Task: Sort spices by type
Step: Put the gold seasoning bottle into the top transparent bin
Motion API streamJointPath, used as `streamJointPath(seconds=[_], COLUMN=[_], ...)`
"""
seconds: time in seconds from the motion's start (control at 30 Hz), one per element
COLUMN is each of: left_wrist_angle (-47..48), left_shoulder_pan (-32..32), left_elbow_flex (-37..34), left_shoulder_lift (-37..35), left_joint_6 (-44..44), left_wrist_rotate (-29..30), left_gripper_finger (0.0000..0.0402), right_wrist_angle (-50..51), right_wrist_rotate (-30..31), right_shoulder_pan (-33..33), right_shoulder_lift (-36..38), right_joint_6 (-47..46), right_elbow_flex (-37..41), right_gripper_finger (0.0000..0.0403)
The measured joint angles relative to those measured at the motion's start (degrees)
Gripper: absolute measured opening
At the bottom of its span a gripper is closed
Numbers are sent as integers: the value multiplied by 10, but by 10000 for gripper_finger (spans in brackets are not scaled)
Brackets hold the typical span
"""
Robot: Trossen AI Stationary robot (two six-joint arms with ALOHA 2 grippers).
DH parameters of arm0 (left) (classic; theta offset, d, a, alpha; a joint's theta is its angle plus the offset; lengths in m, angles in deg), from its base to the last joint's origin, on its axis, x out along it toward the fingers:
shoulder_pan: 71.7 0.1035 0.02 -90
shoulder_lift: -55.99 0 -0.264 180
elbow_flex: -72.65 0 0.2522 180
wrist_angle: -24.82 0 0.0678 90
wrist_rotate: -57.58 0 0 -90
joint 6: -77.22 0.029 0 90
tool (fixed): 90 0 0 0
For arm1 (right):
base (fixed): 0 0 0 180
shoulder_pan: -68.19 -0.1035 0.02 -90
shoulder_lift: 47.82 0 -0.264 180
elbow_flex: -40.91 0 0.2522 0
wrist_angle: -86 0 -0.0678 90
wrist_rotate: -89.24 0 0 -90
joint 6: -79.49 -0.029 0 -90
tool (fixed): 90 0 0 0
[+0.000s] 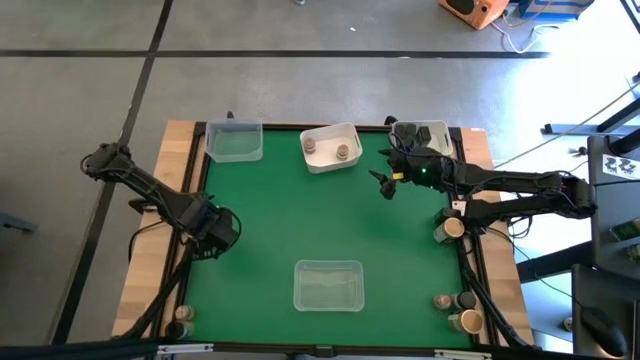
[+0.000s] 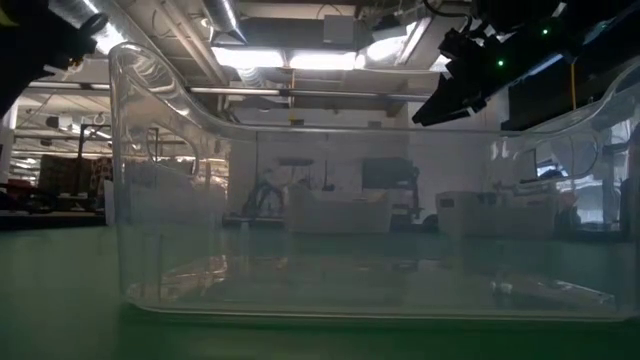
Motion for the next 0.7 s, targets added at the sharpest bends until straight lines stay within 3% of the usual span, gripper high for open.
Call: streamJointPath(seconds=[0.4, 0.7], left_wrist_angle=[-16, -27], left_shoulder_pan=[0, 1], left_elbow_flex=[-71, -76], left_shoulder_lift=[-12, -11], left_joint_6=[47, 47], left_wrist_rotate=[-16, -36], left_gripper_finger=[318, 275], right_wrist_angle=[-2, -2], right_wrist_rotate=[-1, 0], right_shoulder_pan=[0, 0], right_shoulder_lift=[0, 0], right_joint_6=[-11, -13], right_elbow_flex=[0, 0], right_gripper_finger=[331, 331])
